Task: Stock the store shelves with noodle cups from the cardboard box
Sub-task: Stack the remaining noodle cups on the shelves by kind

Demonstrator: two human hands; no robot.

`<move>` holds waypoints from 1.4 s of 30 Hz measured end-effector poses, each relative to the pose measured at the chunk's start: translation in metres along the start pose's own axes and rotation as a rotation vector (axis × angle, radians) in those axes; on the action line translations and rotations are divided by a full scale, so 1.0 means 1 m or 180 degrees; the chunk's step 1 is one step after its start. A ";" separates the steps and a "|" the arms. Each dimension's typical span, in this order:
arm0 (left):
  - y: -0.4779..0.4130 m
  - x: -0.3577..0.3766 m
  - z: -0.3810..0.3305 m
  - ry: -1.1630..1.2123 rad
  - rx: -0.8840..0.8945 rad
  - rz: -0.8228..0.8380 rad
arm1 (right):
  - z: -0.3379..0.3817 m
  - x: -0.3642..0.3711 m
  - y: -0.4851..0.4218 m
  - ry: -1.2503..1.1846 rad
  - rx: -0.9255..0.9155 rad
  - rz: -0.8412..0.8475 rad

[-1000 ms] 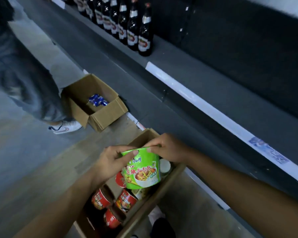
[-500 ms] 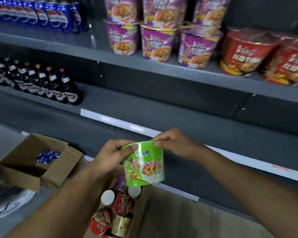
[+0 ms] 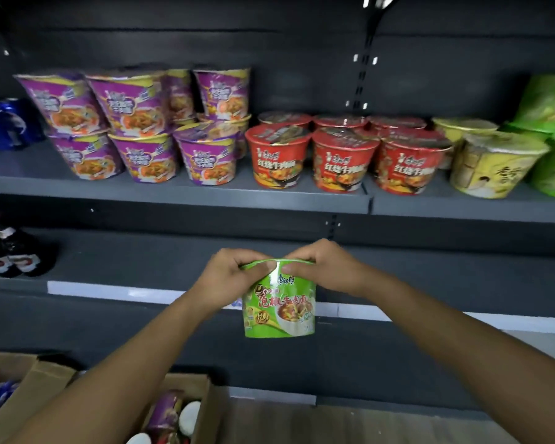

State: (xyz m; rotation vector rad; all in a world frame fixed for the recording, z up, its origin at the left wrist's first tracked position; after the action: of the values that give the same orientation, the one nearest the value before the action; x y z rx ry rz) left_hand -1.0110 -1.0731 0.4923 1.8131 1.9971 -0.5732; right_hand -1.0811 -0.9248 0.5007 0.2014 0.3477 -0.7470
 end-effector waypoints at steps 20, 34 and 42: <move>-0.074 0.099 -0.242 -0.0548 0.1754 -0.0221 | 0.059 -0.228 0.137 0.0166 -0.0894 -0.1262; -0.129 0.111 -0.341 -0.0702 0.2617 -0.0336 | 0.107 -0.315 0.170 0.0556 -0.1178 -0.1949; -0.158 0.150 -0.378 -0.0574 0.3024 -0.0460 | 0.101 -0.373 0.188 0.1031 -0.1152 -0.2110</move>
State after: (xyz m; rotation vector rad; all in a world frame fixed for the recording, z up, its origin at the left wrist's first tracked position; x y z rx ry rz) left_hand -1.1851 -0.7577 0.7384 1.9520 1.8623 -1.8983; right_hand -1.1800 -0.5862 0.7458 -0.1508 0.8731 -1.2893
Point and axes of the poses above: each hand's wrist, its own y-axis away from the middle knuckle, its own x-axis out of the palm, z = x × y, the point moved 6 cm from there along -y, towards the middle knuckle, and after that the axes turned 12 degrees about -y, right-handed, at the moved point
